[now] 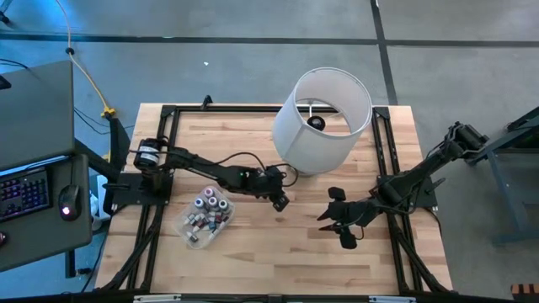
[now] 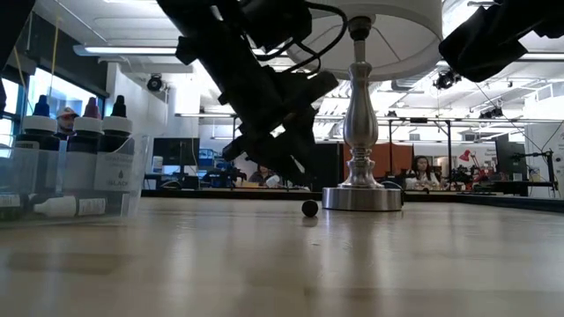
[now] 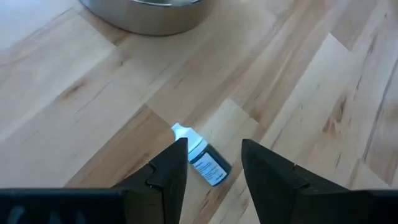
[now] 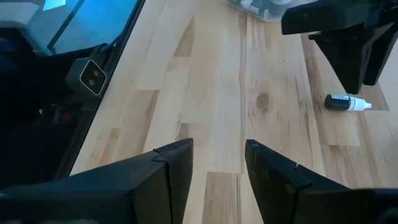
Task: Pick & Place food coloring
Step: Put the green food coloring bottle into the transparent bin
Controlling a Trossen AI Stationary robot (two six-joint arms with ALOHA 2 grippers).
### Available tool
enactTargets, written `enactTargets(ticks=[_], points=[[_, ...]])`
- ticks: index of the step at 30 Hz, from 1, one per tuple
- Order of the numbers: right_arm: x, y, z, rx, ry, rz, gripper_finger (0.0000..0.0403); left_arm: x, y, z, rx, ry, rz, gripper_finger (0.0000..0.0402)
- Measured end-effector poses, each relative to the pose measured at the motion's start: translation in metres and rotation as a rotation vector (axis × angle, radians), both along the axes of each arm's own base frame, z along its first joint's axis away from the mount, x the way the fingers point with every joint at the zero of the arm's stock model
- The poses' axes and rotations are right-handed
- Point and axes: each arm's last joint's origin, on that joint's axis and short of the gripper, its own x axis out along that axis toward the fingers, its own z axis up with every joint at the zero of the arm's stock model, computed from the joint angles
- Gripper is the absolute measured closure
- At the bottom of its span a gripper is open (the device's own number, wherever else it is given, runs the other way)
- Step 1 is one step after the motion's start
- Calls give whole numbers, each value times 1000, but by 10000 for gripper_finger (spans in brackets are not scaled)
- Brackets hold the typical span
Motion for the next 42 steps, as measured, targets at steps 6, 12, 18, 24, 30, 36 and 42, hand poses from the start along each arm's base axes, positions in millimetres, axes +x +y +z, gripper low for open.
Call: enactTargets(ticks=[6, 12, 18, 24, 30, 36, 42], points=[[0, 0, 1, 4, -6, 0, 263, 6, -1, -26, -8, 37, 2, 252], [0, 0, 1, 4, -6, 0, 263, 10, -1, -38, -3, 48, -3, 252], [0, 0, 1, 3, -6, 0, 263, 9, -5, -39, 46, 78, -98, 252], [1, 0, 1, 4, -6, 0, 263, 11, -5, -38, 42, 92, -111, 252], [1, 0, 1, 6, -10, 0, 263, 17, -9, -25, 48, 169, -204, 252], [1, 0, 1, 7, -12, 0, 263, 15, -16, -15, 39, 263, -239, 252], [1, 0, 1, 7, -12, 0, 263, 13, -21, -15, 51, 307, -245, 252]])
